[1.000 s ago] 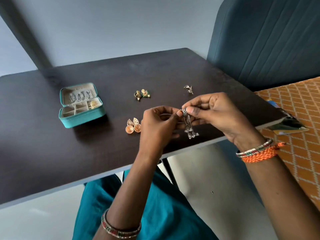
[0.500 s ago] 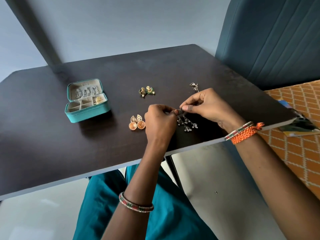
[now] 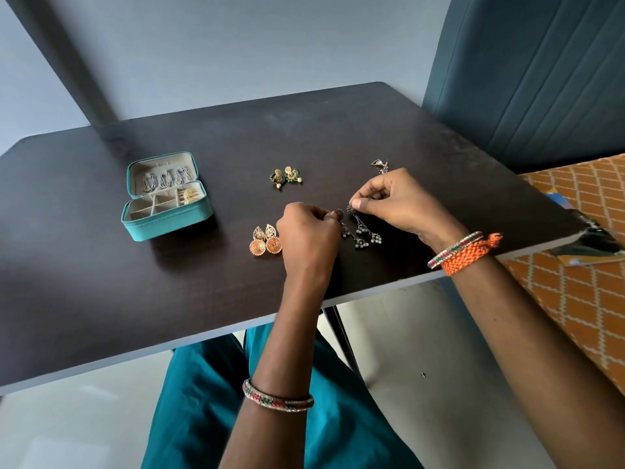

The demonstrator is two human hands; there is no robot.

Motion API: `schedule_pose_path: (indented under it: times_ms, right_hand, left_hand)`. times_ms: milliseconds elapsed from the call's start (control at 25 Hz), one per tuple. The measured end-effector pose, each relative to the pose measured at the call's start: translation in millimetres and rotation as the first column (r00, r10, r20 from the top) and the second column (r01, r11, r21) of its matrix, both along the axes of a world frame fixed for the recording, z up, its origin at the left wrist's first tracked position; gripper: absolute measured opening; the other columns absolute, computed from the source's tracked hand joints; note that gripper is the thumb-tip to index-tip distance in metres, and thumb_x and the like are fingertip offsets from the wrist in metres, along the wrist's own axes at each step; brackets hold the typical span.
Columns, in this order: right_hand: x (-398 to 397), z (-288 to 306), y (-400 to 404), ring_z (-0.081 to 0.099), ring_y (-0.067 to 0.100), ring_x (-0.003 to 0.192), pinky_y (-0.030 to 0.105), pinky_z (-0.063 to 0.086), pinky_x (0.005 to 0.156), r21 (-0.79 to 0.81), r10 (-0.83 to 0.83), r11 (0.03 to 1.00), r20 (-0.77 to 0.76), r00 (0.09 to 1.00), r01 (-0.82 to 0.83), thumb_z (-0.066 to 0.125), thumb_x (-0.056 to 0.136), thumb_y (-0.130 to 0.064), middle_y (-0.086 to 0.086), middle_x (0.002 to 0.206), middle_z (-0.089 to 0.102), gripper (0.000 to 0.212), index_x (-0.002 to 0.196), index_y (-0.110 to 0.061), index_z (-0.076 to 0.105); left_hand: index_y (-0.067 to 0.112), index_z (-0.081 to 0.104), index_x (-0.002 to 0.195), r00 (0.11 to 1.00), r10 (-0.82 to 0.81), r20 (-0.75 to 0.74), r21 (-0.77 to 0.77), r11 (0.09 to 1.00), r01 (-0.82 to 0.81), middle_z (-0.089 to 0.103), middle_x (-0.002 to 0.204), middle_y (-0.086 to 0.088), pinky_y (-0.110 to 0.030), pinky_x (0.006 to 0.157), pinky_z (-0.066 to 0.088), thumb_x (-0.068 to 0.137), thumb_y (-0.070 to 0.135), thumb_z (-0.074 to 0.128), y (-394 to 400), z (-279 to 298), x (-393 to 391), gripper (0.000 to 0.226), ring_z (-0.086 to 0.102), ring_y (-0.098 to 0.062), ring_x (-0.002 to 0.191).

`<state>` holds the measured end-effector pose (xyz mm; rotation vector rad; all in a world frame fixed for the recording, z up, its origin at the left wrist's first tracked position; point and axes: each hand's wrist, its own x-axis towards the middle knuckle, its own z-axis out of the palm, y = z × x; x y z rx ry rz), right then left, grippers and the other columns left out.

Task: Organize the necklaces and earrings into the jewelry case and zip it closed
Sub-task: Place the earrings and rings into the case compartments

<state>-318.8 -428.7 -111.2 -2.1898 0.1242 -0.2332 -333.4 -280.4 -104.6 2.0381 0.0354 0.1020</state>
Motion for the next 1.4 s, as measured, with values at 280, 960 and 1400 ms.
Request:
schedule_pose_path:
  times_ms: [280,960,1400]
  right_hand:
    - [-5.9,5.1,-1.8,0.046,0.003,0.053,0.012,0.036,0.046,0.079,-0.017,0.997,0.024,1.000,0.015,0.068,0.084,-0.016,-0.001,0.064,0.058,0.006,0.079,-0.018,0.071]
    - [56.8,10.9,-64.5,0.058,0.020,0.058,0.025,0.042,0.044,0.060,-0.217,0.975,0.043,0.975,0.214,0.071,0.075,-0.026,0.010,0.066,0.065,0.019,0.070,-0.009,0.065]
    - [42.9,15.2,-55.0,0.054,0.002,0.055,0.017,0.041,0.054,-0.242,-0.141,0.959,0.037,0.989,0.146,0.073,0.070,-0.018,-0.008,0.063,0.064,0.007,0.075,-0.017,0.068]
  left_hand:
    - [0.002,0.072,0.088,1.000,-0.020,0.012,0.003,1.000,0.020,0.066,0.074,-0.009,-0.025,0.060,0.040,0.089,0.018,0.060,4.3,0.6,-0.4,0.020,0.058,-0.017,0.067]
    - [0.030,0.068,0.084,0.769,-0.581,0.265,0.462,0.777,0.428,0.066,0.081,0.011,-0.026,0.072,0.045,0.087,0.029,0.061,-25.0,36.6,107.4,0.007,0.054,-0.011,0.072]
    - [0.019,0.071,0.083,0.723,-0.582,0.373,0.433,0.798,0.419,0.072,0.078,0.005,-0.029,0.075,0.049,0.087,0.022,0.062,-26.6,21.8,105.0,0.010,0.065,-0.014,0.078]
